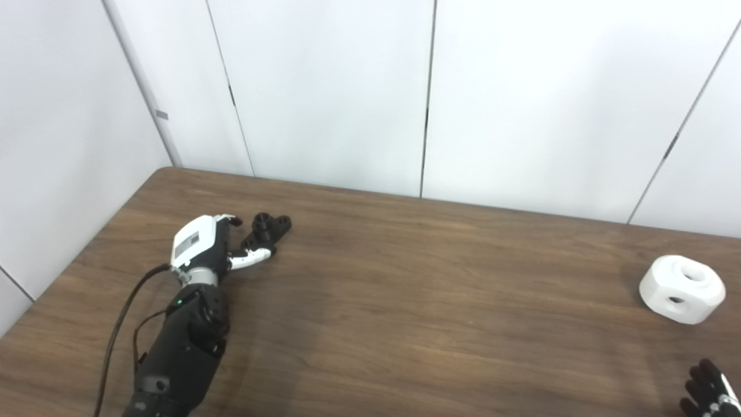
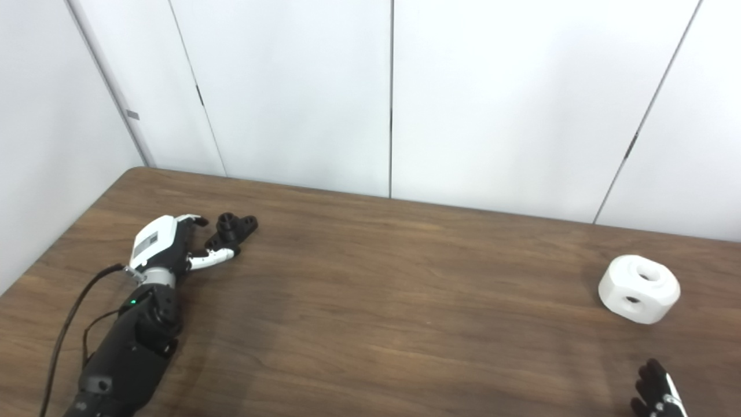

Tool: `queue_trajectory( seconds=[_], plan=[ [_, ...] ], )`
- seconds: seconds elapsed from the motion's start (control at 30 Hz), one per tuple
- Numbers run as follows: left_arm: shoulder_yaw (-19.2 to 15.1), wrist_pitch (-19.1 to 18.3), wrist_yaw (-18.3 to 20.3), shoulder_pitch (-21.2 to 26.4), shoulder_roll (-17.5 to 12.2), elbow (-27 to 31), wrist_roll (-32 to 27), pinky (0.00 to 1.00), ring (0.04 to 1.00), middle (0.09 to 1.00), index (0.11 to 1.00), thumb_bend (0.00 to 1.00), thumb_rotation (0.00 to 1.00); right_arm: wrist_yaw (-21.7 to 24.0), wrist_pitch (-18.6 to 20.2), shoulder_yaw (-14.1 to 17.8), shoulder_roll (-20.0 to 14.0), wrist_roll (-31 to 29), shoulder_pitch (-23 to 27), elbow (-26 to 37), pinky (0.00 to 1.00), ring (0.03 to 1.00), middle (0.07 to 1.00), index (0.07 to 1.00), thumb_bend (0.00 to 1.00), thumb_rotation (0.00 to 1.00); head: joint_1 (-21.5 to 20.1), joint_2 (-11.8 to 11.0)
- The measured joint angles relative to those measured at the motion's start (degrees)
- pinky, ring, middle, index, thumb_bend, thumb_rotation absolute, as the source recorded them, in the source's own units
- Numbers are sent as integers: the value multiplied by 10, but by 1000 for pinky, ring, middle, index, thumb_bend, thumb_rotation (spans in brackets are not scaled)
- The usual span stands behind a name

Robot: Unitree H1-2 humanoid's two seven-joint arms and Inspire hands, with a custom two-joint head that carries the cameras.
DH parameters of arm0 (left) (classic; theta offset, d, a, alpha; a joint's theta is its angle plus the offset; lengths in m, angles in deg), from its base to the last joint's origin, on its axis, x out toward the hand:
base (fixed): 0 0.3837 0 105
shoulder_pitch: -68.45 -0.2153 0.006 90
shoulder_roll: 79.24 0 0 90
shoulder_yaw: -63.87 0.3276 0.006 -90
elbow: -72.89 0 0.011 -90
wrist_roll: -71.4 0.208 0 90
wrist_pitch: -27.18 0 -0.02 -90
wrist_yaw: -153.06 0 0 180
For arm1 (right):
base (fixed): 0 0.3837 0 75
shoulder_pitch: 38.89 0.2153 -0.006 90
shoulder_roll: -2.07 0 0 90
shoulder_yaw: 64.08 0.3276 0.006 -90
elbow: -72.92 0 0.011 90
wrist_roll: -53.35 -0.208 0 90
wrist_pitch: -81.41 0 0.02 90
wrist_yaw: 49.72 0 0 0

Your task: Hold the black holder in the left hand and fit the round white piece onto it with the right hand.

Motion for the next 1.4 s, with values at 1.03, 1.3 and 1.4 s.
queue_trajectory(
  seconds=[1.03, 1.3, 1.4],
  plan=[
    [4, -7, 18, 29, 1, -37, 39, 1000, 977, 903, 700, 819, 408, 0, 18, 4, 0, 2, -12, 20, 999, 1000, 991, 991, 511, 1000, -2, 8],
    [11, -7, 18, 32, 0, -37, 41, 1000, 967, 897, 680, 817, 427, 0, 18, 4, 0, 5, -12, 21, 1000, 1000, 992, 993, 516, 1000, -3, 11],
    [13, -7, 19, 34, 0, -37, 41, 1000, 968, 899, 678, 814, 431, 0, 20, 4, 1, 5, -13, 22, 1000, 1000, 992, 994, 523, 1000, -2, 11]
  ],
)
